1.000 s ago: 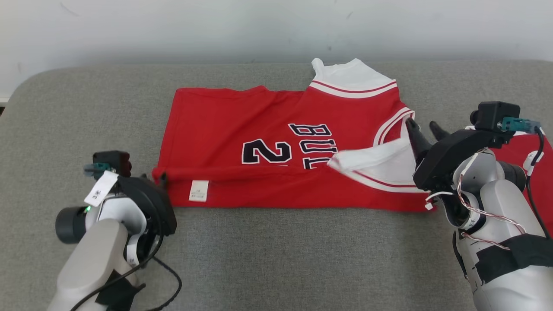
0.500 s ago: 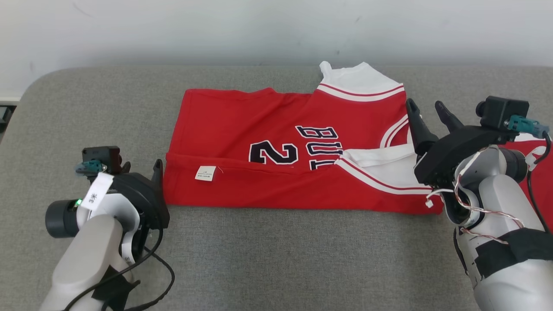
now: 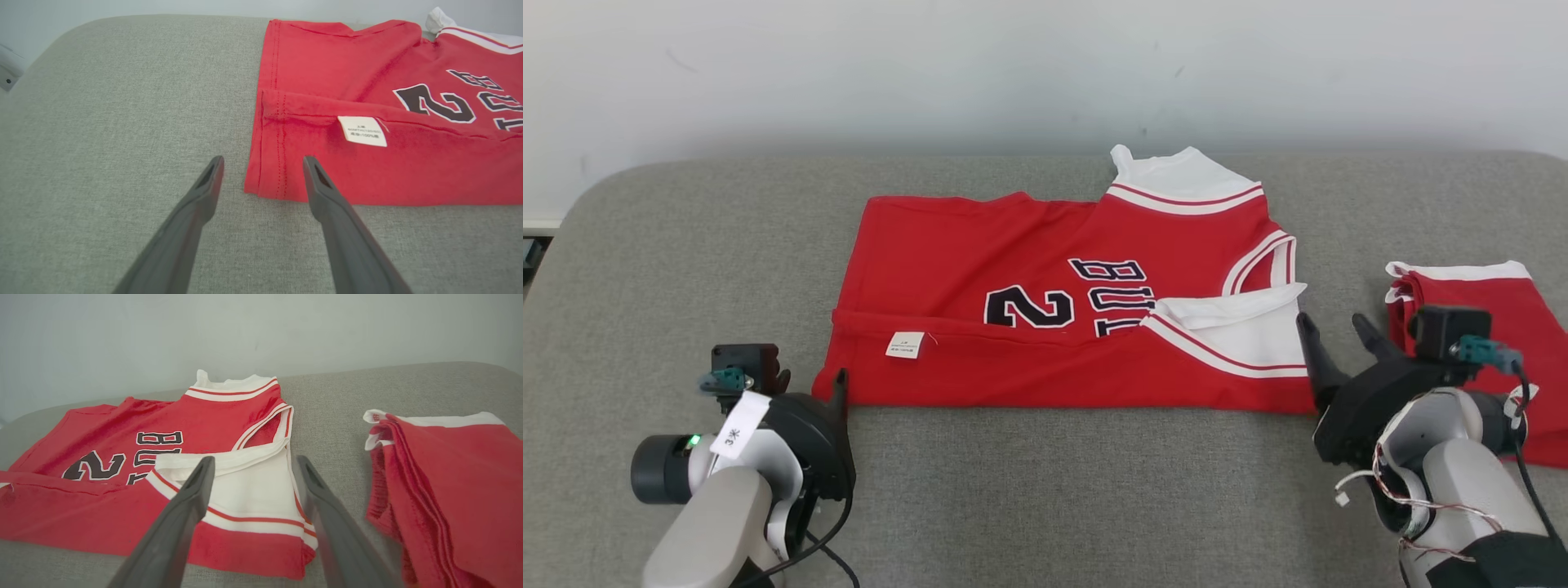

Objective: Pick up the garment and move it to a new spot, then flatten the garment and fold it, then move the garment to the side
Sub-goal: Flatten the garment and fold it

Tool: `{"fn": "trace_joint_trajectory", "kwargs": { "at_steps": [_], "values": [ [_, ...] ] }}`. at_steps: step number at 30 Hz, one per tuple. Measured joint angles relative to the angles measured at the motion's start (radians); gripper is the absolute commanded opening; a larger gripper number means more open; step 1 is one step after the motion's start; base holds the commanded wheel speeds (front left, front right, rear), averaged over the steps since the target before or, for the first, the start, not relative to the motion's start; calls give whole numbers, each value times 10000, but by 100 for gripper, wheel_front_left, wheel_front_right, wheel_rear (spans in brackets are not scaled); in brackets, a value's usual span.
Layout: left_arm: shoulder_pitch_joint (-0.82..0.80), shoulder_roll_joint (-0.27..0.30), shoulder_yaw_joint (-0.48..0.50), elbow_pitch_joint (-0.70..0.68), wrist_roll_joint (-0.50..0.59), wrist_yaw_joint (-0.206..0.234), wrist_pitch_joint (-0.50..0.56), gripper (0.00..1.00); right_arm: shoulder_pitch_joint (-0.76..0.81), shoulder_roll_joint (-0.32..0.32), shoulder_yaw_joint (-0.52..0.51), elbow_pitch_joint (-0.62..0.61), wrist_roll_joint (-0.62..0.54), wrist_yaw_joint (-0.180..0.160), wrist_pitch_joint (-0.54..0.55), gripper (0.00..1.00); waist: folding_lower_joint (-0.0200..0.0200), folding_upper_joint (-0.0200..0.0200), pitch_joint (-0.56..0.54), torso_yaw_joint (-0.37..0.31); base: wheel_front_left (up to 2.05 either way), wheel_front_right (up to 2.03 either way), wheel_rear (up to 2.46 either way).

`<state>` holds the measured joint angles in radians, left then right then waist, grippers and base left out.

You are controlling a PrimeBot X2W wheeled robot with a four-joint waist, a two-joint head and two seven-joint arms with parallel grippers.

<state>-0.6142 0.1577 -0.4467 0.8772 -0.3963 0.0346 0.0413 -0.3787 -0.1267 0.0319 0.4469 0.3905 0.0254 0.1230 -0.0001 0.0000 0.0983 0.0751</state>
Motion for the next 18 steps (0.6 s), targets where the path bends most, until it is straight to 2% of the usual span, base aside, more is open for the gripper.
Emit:
{"fn": "trace_joint_trajectory", "kwargs": {
  "at_steps": [18],
  "values": [
    [-23,-282,-407,407,176,-121,-27,100,627,-44,90,637,-316,-520,357,100,1,0,455,-98,0,0,0]
  ]
}}
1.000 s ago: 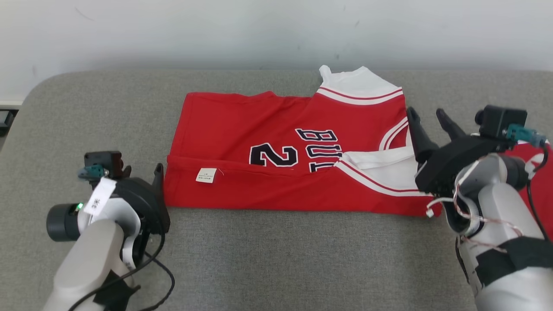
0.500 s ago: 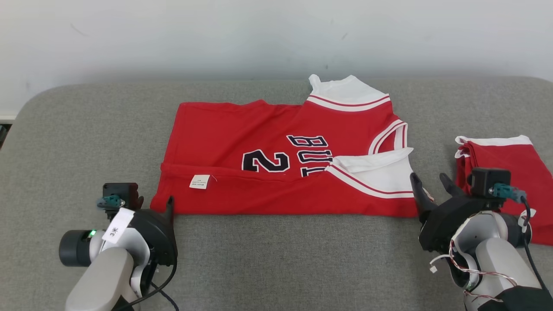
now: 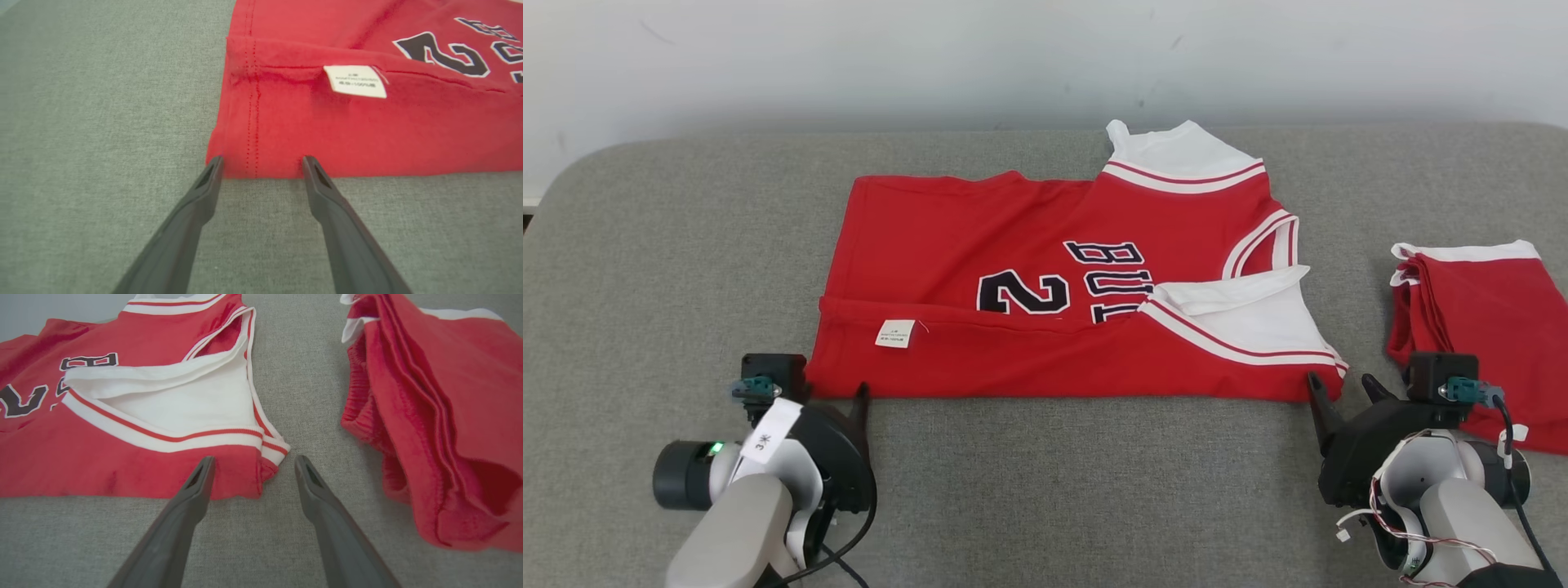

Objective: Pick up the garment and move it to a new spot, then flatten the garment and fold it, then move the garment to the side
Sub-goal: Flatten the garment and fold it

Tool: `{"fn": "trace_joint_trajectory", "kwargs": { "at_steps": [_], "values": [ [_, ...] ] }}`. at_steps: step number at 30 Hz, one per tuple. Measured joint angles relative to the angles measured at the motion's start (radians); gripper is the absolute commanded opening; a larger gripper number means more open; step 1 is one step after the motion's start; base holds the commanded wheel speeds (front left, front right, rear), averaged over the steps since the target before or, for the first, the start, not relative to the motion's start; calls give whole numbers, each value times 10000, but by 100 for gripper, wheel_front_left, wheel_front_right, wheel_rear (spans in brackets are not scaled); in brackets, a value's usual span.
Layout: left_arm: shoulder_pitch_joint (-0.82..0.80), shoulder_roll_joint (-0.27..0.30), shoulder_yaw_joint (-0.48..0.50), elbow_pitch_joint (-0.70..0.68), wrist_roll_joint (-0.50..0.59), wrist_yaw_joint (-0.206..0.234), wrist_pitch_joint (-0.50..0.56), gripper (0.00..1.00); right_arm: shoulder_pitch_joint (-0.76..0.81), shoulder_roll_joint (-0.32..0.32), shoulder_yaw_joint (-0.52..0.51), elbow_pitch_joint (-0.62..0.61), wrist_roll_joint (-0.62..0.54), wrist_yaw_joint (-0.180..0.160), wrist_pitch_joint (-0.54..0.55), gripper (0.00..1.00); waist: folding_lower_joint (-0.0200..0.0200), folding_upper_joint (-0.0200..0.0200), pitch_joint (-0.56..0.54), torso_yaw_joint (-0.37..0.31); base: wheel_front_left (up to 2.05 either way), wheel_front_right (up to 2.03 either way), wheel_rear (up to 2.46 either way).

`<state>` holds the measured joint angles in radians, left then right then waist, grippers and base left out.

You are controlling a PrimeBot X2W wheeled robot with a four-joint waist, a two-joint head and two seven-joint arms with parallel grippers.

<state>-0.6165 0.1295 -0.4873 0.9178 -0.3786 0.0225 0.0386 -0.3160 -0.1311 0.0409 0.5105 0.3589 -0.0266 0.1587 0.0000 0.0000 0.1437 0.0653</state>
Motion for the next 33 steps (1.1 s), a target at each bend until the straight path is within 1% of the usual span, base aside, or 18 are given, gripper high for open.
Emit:
{"fn": "trace_joint_trajectory", "kwargs": {
  "at_steps": [2,5,11,16,18,19,20,23,24,33],
  "values": [
    [0,13,100,77,-2,142,-17,100,2,4,6,2,0,-13,2,100,0,0,11,-6,0,0,0],
    [-37,61,190,117,-2,142,-44,100,5,23,10,2,0,-84,12,100,0,0,25,-25,0,0,0],
    [-78,63,199,286,-4,142,-115,100,33,90,88,61,0,-100,174,100,0,0,71,-108,0,0,0],
    [-88,84,217,389,-4,219,-117,100,35,157,146,79,0,-178,224,100,0,0,156,-208,0,0,0],
    [-121,65,215,431,-6,219,-117,91,35,157,140,107,0,-182,259,100,0,0,188,-236,0,0,0],
    [-151,56,213,443,-6,219,-119,88,35,157,138,107,0,-184,259,100,1,0,200,-243,0,0,0],
    [-198,50,213,460,-6,219,-127,87,32,157,136,107,0,-184,259,100,0,0,211,-248,0,0,0],
    [-290,33,211,477,-6,219,-132,93,16,161,121,115,2,-188,261,100,0,0,245,-252,0,0,0],
    [-290,13,211,508,-6,219,-142,99,6,165,115,117,2,-188,261,100,0,0,255,-250,0,0,0],
    [-470,-35,173,652,-4,209,-221,100,-286,253,-6,324,134,-188,357,100,0,0,338,-174,0,0,0]
  ]
}}
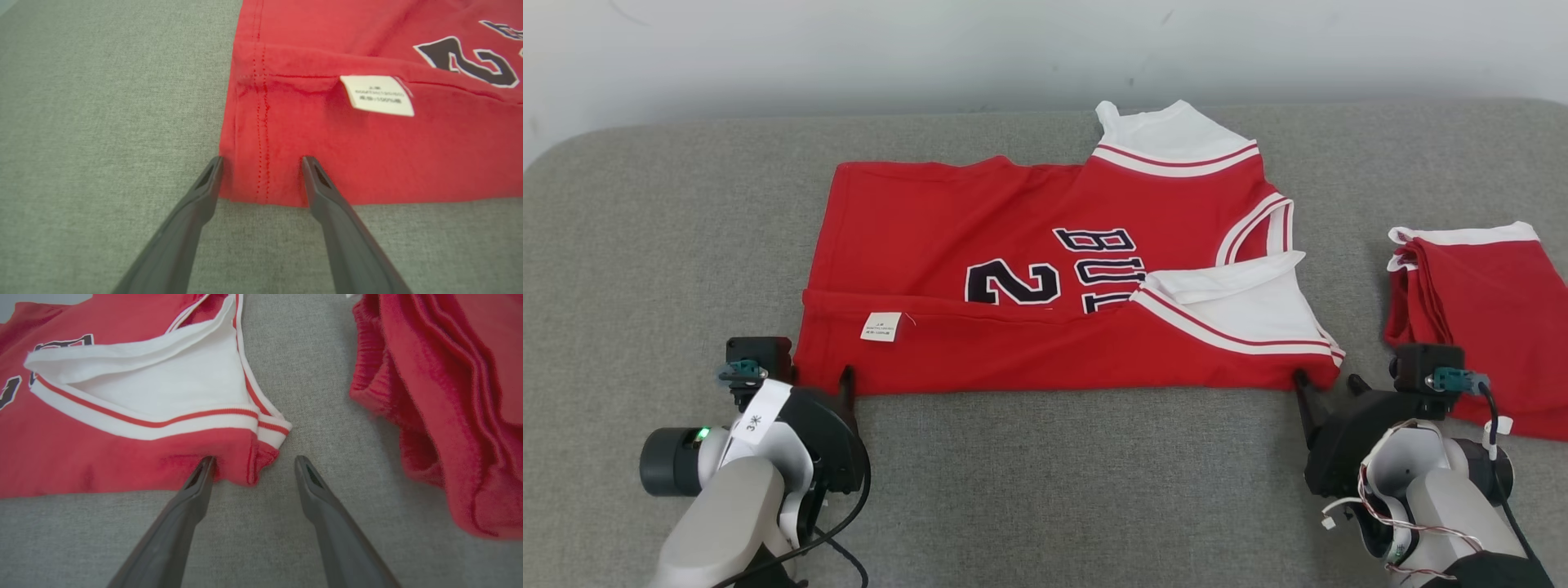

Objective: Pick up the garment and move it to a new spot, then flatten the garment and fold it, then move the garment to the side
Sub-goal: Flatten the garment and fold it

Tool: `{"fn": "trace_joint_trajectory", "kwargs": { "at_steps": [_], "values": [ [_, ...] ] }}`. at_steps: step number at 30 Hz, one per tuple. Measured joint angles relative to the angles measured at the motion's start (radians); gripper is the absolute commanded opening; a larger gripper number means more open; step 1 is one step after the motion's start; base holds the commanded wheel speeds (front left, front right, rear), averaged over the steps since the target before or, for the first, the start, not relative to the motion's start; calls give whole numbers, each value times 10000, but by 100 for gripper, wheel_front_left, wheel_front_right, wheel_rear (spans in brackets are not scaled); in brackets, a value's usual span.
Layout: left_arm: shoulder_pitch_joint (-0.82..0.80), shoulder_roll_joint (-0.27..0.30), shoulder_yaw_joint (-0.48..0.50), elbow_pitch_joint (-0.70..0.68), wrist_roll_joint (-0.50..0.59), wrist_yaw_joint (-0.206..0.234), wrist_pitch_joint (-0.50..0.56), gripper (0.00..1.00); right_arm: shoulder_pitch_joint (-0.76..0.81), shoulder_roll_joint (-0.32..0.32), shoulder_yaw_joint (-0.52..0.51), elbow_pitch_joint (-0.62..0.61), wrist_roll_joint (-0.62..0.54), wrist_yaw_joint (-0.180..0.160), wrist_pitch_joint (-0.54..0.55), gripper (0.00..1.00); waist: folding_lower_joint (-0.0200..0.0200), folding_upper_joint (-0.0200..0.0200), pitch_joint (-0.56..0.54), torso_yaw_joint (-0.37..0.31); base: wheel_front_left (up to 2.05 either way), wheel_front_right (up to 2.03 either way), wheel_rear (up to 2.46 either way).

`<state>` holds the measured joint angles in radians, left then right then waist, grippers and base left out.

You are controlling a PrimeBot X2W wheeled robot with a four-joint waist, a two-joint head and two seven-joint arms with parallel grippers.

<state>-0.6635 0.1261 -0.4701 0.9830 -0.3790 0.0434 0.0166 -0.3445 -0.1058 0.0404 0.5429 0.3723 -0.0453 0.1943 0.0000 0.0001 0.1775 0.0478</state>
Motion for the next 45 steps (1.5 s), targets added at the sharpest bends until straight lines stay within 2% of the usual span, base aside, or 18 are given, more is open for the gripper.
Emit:
{"fn": "trace_joint_trajectory", "kwargs": {
  "at_steps": [3,4,5,6,7,8,9,10,11,12,24,26,32,45],
  "values": [
    [-45,-10,-2,48,-2,-8,-12,100,-165,81,4,38,65,0,38,95,0,0,50,47,0,0,0],
    [-54,-10,-2,65,-2,-10,-12,97,-185,88,10,42,79,0,54,79,0,0,65,58,0,0,0],
    [-73,-10,-2,79,-2,-10,-12,95,-191,90,15,58,81,0,86,73,0,0,78,69,0,0,0],
    [-104,-15,-2,96,-2,-12,-12,75,-191,90,19,79,81,0,92,56,0,0,93,80,0,0,0],
    [-158,-25,-2,119,-2,-12,-12,65,-195,90,25,100,81,0,94,45,0,0,107,92,0,0,0],
    [-208,-29,-2,125,-2,-15,-12,51,-208,92,36,113,81,0,94,41,0,0,120,102,0,0,0],
    [-208,-29,-2,125,-2,-15,-12,42,-208,92,36,113,81,0,94,28,0,0,120,102,0,0,0],
    [-230,-29,-4,128,-2,-88,-13,31,-238,96,48,123,82,0,94,7,0,0,133,114,0,0,0],
    [-230,-33,-12,142,-2,-98,-13,12,-284,100,67,130,94,0,100,0,0,0,144,123,0,0,0],
    [-230,-40,-19,176,-2,-104,-27,0,-332,104,81,138,132,0,138,0,0,0,155,133,0,0,0],
    [-305,-163,84,403,-265,-441,-178,0,-211,71,-46,86,332,17,151,0,1,0,100,195,0,0,0],
    [-278,-203,186,399,-378,-558,-222,0,10,63,-130,-31,460,115,121,0,0,0,38,219,0,0,0],
    [147,-236,414,347,-805,-980,-376,0,847,23,-337,-744,880,420,123,0,0,0,-263,287,0,0,0],
    [1894,4,589,-272,-1519,-1584,-462,0,2859,-278,-909,-2786,1310,453,403,0,-1,0,-1064,228,0,0,0]
  ]
}}
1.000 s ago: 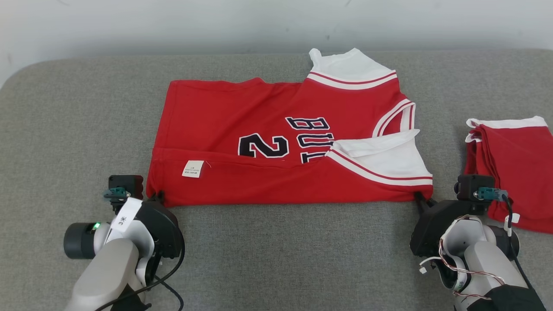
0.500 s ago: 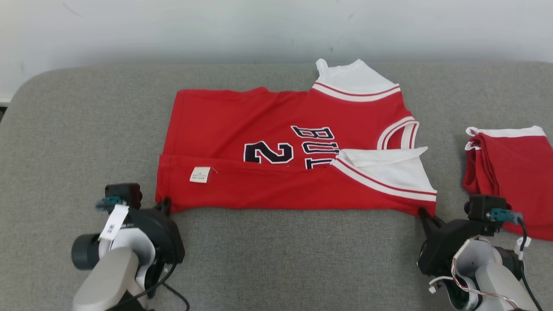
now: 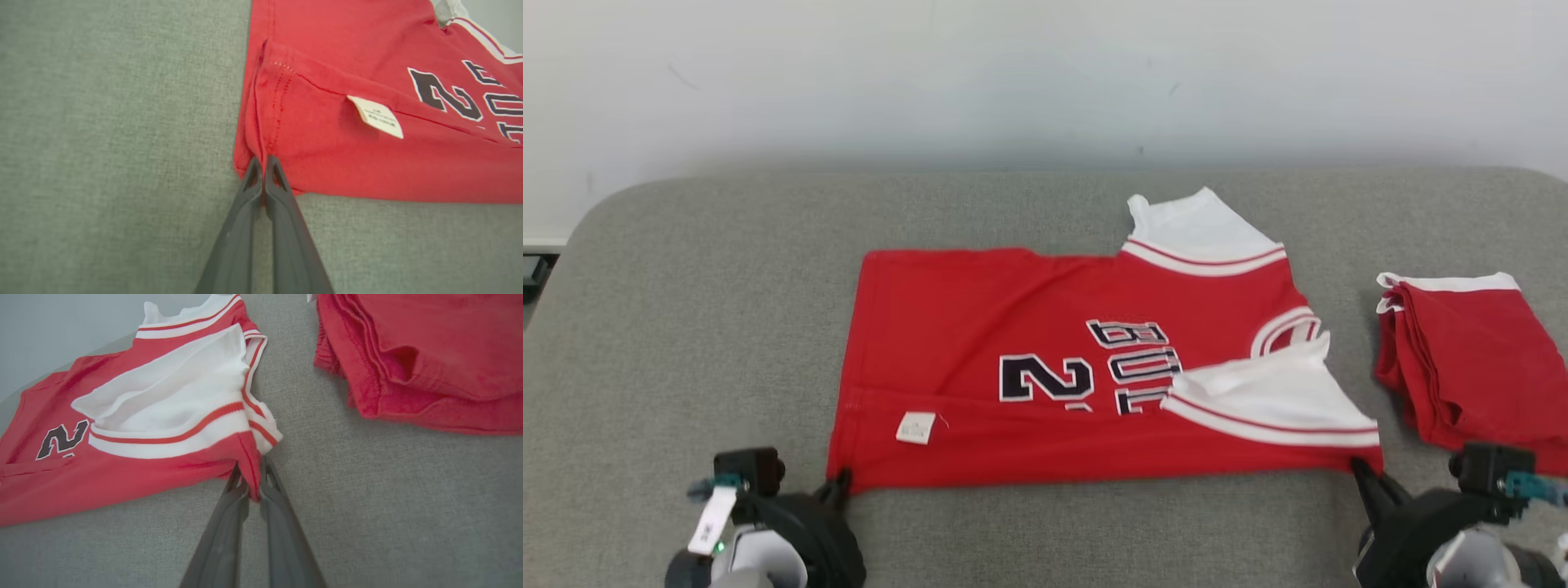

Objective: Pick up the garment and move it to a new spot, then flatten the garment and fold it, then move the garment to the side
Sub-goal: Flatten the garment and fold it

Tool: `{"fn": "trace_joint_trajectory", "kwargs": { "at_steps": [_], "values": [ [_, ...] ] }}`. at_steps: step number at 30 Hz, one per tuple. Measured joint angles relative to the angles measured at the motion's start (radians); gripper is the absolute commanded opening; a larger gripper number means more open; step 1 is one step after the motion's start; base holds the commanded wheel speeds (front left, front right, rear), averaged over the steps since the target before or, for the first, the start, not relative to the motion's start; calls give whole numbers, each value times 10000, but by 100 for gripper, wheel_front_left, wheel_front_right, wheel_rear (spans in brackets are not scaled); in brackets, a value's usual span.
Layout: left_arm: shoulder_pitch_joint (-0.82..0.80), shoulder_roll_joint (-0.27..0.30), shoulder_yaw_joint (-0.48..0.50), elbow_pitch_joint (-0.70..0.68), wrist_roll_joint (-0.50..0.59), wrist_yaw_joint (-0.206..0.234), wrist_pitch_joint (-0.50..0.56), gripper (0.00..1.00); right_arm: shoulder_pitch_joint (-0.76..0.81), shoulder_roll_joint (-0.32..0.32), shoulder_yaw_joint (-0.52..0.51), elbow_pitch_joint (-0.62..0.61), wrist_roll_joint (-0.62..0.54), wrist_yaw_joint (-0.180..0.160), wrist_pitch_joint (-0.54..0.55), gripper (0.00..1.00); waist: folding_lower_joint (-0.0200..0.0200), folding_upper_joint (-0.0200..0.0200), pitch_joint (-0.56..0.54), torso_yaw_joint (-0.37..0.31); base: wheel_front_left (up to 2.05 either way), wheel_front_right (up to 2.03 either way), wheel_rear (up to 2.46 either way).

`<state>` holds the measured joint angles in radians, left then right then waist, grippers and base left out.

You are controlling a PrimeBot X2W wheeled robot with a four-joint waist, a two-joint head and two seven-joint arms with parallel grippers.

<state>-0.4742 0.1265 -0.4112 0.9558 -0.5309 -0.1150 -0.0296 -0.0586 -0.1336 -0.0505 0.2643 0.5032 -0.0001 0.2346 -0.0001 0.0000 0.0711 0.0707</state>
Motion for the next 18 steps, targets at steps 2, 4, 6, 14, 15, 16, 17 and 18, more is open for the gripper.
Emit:
{"fn": "trace_joint_trajectory", "kwargs": {
  "at_steps": [2,4,6,14,15,16,17,18],
  "values": [
    [323,38,-63,-153,-67,-54,27,0,428,-12,-54,-291,82,0,148,0,0,0,-105,19,0,0,0],
    [713,102,-73,-385,-153,-86,27,0,768,-15,-69,-629,90,-13,280,0,0,0,-209,29,0,0,0],
    [1101,180,-69,-631,-337,-88,27,0,1046,-10,-96,-989,178,-67,418,0,0,-1,-303,18,0,0,0],
    [2500,416,-105,-2015,-777,-96,140,0,2351,98,-217,-2163,512,-309,1018,0,0,-1,-452,-46,0,0,0],
    [2661,464,-130,-2215,-790,-96,176,0,2485,117,-232,-2309,518,-364,1101,0,0,-1,-447,-42,0,0,0],
    [2778,518,-151,-2397,-796,-98,217,0,2612,125,-259,-2441,531,-393,1151,0,0,-1,-439,-37,0,0,0],
    [2905,577,-167,-2602,-886,-98,276,0,2727,134,-282,-2585,558,-458,1239,0,0,-1,-427,-31,0,0,0],
    [3064,639,-184,-2778,-1005,-98,336,0,2847,142,-316,-2740,598,-481,1304,0,0,-1,-407,-27,0,0,0]
  ]
}}
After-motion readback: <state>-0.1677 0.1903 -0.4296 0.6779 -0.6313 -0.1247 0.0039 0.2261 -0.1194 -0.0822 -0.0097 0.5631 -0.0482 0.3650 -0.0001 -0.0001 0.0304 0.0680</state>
